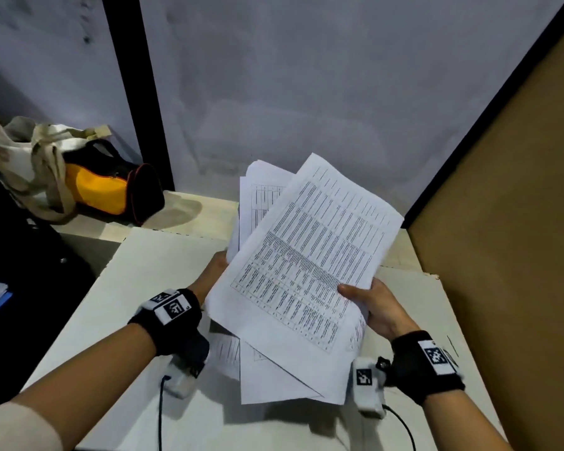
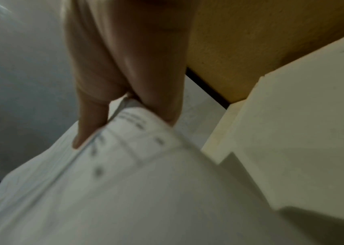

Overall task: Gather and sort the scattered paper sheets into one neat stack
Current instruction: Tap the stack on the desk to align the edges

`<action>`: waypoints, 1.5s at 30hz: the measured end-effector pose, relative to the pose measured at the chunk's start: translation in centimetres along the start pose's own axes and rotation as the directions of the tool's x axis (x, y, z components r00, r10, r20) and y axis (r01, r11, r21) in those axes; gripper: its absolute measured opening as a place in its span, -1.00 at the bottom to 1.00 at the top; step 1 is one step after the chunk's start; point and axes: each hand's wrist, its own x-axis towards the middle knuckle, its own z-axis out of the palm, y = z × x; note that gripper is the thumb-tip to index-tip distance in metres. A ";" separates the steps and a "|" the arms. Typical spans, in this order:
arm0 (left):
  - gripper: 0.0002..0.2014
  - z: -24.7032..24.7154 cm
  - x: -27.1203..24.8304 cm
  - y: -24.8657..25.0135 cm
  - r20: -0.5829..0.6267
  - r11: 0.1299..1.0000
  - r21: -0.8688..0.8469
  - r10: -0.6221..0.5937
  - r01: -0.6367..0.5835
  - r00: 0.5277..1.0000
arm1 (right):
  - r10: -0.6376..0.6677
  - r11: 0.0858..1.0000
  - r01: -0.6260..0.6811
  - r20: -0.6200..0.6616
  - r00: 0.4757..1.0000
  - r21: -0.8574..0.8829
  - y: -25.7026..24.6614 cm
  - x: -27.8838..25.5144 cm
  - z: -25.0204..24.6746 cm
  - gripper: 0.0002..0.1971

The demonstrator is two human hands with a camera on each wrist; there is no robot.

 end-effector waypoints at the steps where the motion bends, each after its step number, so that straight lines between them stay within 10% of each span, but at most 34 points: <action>1: -0.67 0.1 0.2 0.0 0.005 1.000 -0.019 0.006 -0.006 1.000 | -0.013 1.000 0.013 0.004 1.000 -0.007 -0.2 0.1 -0.1 -0.02; 5: -0.32 1.2 0.1 0.6 0.094 0.995 -0.092 0.044 -0.035 0.995 | -0.137 0.989 0.129 -0.131 0.982 -0.068 0.1 0.7 0.4 -0.57; 9: -0.67 1.7 -0.3 0.8 0.100 0.969 0.172 0.163 -0.178 0.982 | -0.286 0.931 0.217 -0.218 0.933 -0.295 0.7 1.0 1.6 -0.76; 24: -0.84 0.6 -1.1 -2.6 -0.140 0.974 0.117 0.209 -0.193 0.968 | -0.220 0.848 0.132 -0.114 0.969 -0.513 1.6 2.6 2.2 -0.85; 31: -0.65 2.1 -0.8 -1.0 -0.301 0.944 -0.091 0.278 -0.317 0.912 | -0.465 0.816 0.290 -0.270 0.843 -0.500 1.5 3.3 5.6 -0.84; 36: -0.74 2.2 -0.9 -1.1 -0.268 0.930 -0.126 0.304 -0.346 0.914 | -0.377 0.918 0.308 -0.303 0.875 -0.252 1.2 3.9 5.8 -0.74; 45: -0.72 0.7 -1.4 -4.8 -0.242 0.978 0.005 0.204 -0.209 0.949 | -0.320 0.911 0.271 -0.118 0.940 -0.311 3.0 2.2 4.3 -0.65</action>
